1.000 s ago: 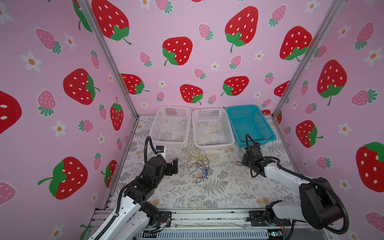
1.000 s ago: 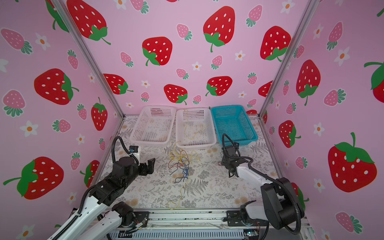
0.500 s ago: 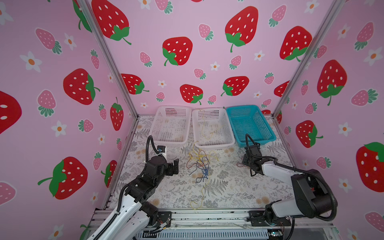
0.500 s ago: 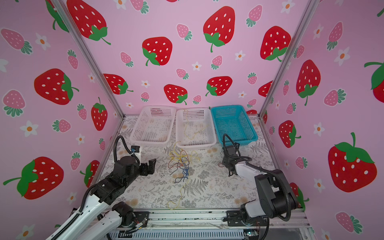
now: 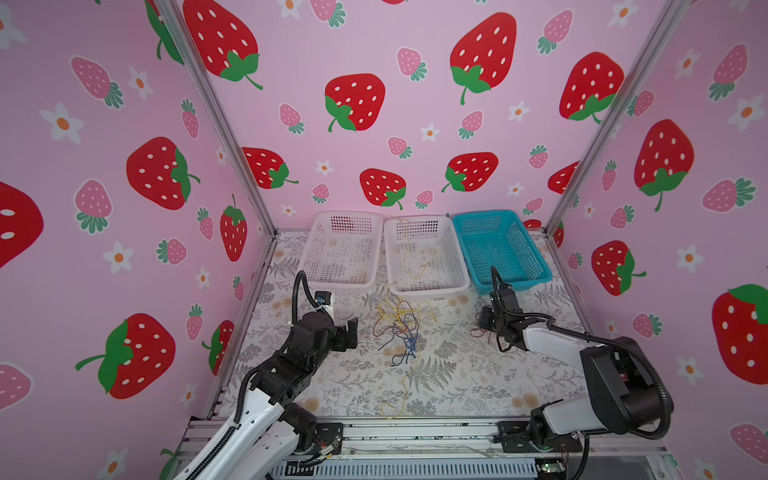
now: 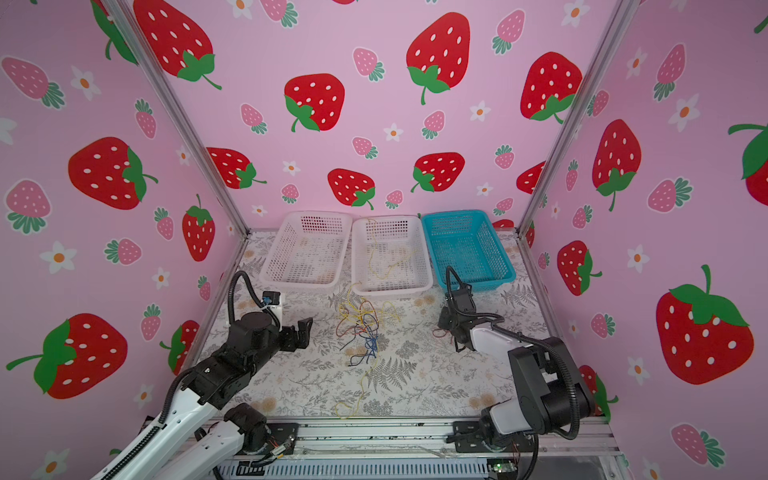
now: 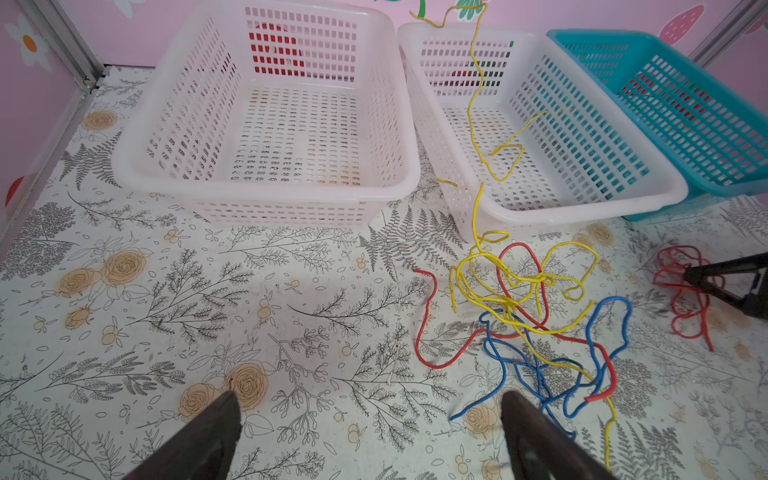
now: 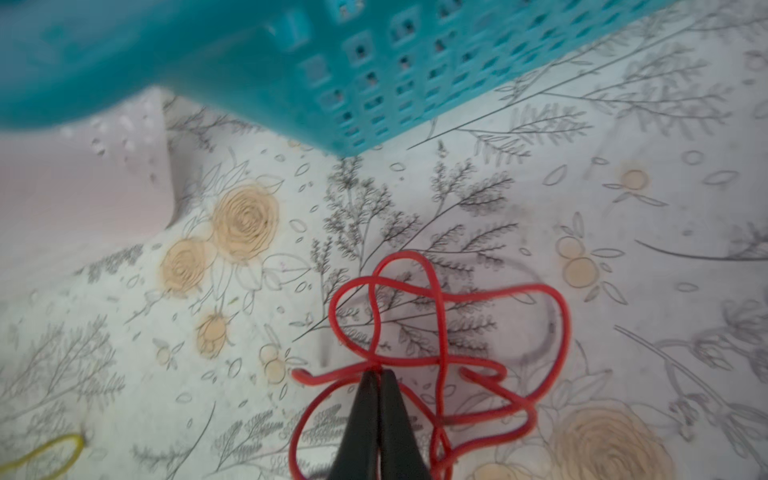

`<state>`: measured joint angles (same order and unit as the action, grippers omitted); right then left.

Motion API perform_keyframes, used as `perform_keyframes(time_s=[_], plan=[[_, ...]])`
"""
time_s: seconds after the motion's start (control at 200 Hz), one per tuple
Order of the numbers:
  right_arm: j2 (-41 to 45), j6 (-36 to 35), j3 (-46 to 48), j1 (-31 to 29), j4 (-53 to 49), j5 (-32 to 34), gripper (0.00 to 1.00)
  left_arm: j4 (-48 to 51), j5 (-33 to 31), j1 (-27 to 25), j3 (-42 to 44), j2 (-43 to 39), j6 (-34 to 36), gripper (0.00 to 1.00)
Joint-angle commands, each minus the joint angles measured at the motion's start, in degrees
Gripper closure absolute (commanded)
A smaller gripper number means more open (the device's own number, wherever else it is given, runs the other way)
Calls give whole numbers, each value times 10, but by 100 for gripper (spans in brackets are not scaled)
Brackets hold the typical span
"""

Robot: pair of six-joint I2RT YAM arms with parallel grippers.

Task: Untangle the cables
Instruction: 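Lift the red wire toward the left gripper while the left gripper reaches in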

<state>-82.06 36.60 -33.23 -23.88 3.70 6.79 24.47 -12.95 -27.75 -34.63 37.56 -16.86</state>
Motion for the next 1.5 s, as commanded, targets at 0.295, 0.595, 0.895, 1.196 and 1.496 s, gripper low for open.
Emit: perform_keyframes(time_s=[0.295,0.595,0.895,1.196,1.496], plan=[[108,0,10,-15,-10,-155,100,11,5,2,-25,0,-1,1],[233,-40,25,-35,131,-361,100,-1,137,0,-64,-1,-70,1],[269,-24,35,-70,275,-490,100,-135,361,-5,-30,58,-186,1],[291,-35,20,-105,344,-488,100,-306,416,-55,24,93,-247,1],[280,-41,-17,-160,400,-500,100,-448,426,-152,53,151,-243,1]])
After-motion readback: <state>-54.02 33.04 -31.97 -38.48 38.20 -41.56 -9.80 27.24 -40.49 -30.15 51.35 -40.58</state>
